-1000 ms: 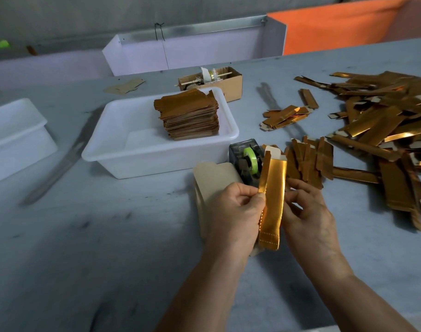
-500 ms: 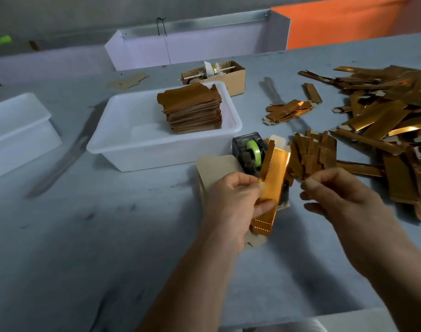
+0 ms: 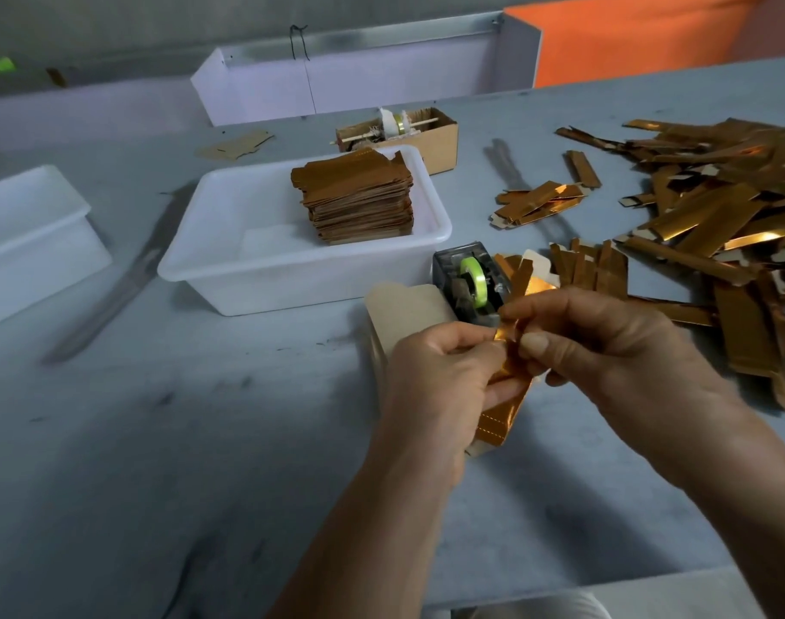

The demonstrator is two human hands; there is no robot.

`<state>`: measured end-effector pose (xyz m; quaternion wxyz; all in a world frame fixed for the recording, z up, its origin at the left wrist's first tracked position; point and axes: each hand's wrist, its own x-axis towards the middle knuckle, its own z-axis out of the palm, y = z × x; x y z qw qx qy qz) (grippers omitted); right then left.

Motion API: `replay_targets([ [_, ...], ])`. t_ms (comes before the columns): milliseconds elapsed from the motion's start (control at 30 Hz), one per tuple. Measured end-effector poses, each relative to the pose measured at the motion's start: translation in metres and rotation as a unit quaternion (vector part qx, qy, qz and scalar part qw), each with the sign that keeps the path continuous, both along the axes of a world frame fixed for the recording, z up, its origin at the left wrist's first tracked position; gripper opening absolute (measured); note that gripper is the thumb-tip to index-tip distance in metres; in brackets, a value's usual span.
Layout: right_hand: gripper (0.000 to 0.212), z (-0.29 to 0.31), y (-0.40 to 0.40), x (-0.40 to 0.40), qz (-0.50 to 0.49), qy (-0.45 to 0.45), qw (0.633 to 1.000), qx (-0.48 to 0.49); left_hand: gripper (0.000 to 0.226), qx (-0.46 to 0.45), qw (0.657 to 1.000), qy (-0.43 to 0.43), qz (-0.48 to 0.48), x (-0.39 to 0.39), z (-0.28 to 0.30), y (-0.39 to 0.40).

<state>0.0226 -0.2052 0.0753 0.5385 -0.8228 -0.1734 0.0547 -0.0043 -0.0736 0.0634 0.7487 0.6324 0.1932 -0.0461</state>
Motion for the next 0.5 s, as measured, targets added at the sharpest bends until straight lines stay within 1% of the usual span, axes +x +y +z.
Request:
replay_targets([
  [67,0.03,-0.002,0.0,0.002,-0.013,-0.015,1.0,-0.022,0.016,-0.004,1.0,0.0,-0.007,-0.001,0.001,0.001],
  [200,0.028,-0.002,0.002,0.005,-0.048,-0.027,0.998,-0.036,0.013,-0.027,0.999,-0.015,-0.028,-0.001,0.001,0.003],
  [300,0.029,-0.002,0.005,0.005,-0.063,-0.047,0.994,-0.073,0.018,-0.06,0.996,-0.035,-0.059,-0.001,0.002,0.007],
  [367,0.03,-0.001,0.006,0.004,-0.076,-0.065,0.99,-0.102,0.023,-0.042,0.996,-0.047,-0.064,-0.002,0.001,0.007],
  [433,0.032,0.0,0.008,0.002,-0.086,-0.086,0.984,-0.129,0.02,-0.013,0.997,-0.055,-0.05,-0.002,-0.002,0.006],
  [500,0.032,0.0,0.01,0.0,-0.095,-0.097,0.979,-0.151,0.016,-0.007,0.998,-0.058,-0.028,-0.002,-0.005,0.004],
])
